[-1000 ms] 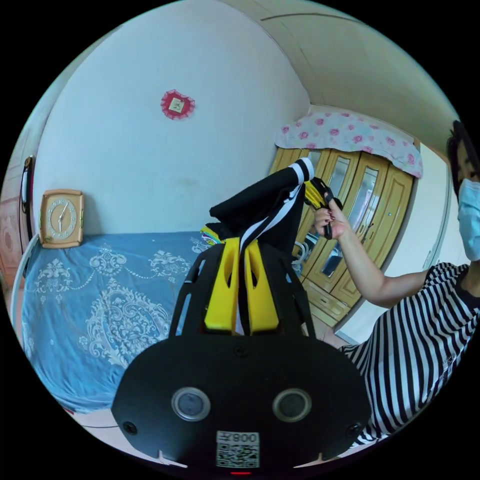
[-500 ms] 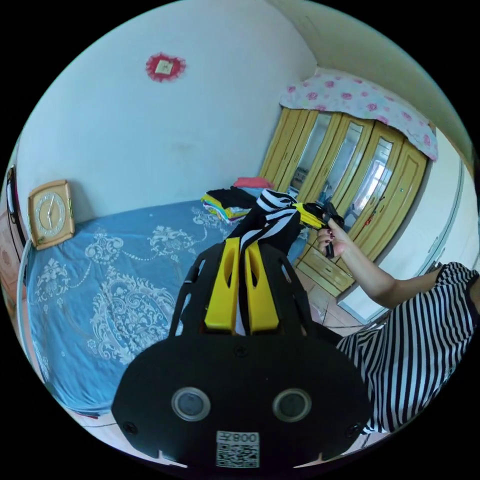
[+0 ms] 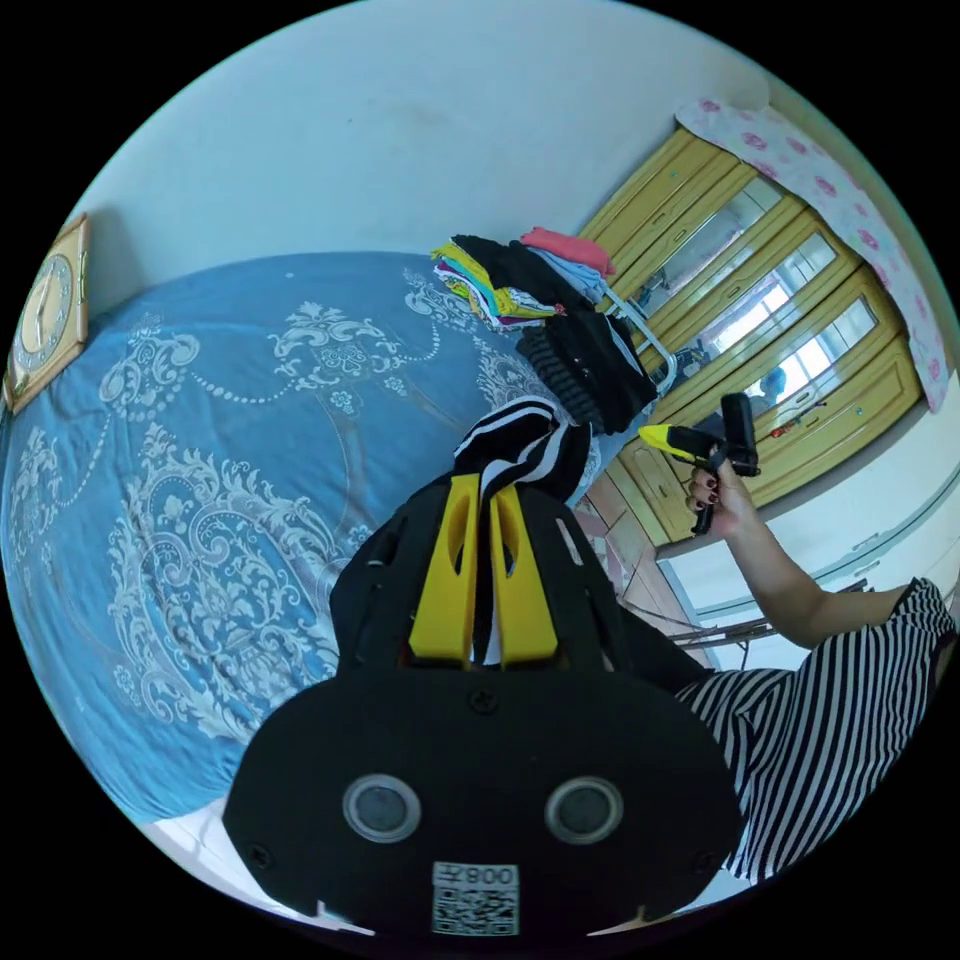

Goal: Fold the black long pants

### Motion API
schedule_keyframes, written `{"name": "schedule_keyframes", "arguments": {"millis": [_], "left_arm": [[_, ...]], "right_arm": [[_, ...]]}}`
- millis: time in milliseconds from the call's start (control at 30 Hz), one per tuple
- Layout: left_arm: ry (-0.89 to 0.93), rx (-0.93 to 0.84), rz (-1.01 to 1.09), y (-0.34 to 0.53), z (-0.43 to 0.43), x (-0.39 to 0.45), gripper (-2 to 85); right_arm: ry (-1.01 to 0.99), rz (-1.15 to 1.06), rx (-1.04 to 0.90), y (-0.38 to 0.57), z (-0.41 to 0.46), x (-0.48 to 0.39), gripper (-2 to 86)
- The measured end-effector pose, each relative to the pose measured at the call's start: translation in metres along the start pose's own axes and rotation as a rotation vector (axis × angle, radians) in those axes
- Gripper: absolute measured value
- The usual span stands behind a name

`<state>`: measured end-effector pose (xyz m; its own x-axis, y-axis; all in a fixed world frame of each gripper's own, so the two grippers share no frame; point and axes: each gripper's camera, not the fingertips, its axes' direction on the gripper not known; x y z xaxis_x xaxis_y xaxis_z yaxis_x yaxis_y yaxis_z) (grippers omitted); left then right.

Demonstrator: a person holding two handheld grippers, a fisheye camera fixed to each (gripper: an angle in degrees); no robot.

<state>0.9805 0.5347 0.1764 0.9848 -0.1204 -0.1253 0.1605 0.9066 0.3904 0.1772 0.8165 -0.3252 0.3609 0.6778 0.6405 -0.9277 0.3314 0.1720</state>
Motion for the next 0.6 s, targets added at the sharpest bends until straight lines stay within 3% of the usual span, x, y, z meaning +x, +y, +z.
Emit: {"name": "schedule_keyframes", "arguments": {"millis": [233, 400, 600], "left_arm": [[0.005, -0.031, 0.029, -0.019, -0.006, -0.001, 1.2], [-0.017, -0.066, 0.06, -0.03, -0.013, -0.002, 1.2], [-0.022, -0.077, 0.073, -0.038, -0.024, -0.007, 1.2]], "right_arm": [[0.186, -0.478, -0.372, -0.036, 0.119, -0.119, 7.9], [0.333, -0.688, -0.417, -0.012, 0.135, -0.16, 8.0], [0.335, -0.791, -0.476, 0.022, 0.121, -0.178, 7.8]]}}
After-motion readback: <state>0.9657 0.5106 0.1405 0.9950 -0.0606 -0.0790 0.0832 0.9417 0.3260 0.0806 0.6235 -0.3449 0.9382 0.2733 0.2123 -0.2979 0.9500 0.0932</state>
